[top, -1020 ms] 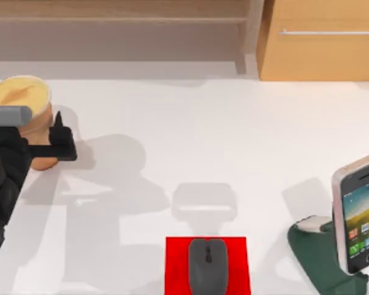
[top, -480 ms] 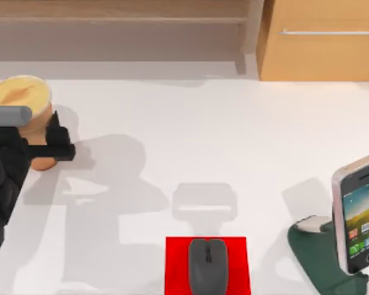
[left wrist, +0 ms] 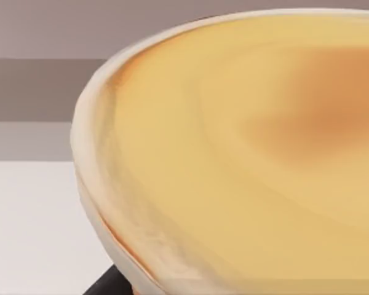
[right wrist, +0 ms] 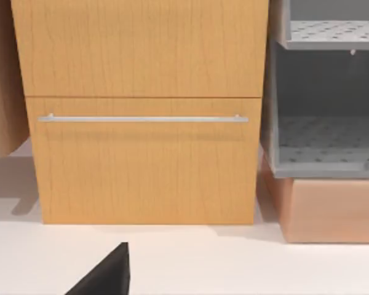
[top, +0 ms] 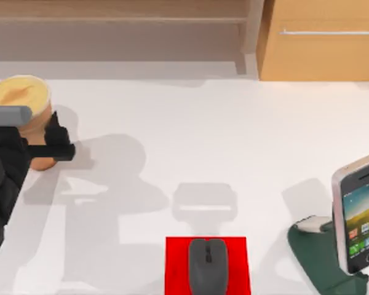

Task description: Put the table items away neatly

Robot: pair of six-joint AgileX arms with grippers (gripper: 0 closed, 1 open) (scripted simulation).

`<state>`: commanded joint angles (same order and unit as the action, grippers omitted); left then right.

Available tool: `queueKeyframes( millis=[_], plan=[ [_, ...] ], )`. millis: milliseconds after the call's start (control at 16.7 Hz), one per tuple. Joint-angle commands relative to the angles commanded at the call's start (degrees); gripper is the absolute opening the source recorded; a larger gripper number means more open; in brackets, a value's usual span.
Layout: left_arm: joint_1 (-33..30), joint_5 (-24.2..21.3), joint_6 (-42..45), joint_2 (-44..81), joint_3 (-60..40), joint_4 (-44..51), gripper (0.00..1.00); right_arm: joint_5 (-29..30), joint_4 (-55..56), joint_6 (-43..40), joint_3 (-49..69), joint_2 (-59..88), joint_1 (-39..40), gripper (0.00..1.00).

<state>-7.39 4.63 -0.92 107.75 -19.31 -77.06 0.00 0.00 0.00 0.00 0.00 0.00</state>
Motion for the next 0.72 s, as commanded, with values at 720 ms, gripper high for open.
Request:
queueKeyframes(
  millis=[720],
  plan=[
    [0.0,0.1,0.1,-3.8,-0.1,4.0,0.0,0.0,0.0,0.0,0.0,0.0,0.0,1.0]
  ],
)
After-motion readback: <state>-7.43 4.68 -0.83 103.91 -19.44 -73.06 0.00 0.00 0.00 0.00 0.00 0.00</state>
